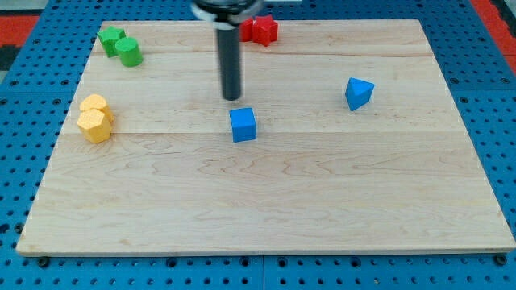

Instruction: Move blue cube into blue triangle

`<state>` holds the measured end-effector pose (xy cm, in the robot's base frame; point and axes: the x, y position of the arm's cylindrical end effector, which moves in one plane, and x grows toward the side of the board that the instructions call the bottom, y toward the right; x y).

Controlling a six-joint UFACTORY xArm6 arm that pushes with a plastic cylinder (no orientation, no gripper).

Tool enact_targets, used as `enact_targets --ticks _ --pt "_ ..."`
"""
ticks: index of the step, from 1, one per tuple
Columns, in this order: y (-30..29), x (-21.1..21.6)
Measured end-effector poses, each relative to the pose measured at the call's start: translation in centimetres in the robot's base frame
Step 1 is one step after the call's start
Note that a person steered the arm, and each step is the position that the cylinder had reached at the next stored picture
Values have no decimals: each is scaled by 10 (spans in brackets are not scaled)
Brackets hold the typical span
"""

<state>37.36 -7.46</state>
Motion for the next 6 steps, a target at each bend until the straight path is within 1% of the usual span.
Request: enact_targets --ticks 1,2,3,4,5,6 --pt "-44 62" --pt "10 87" --pt "72 56" --pt "93 42" --pt "50 45" --pt "74 32"
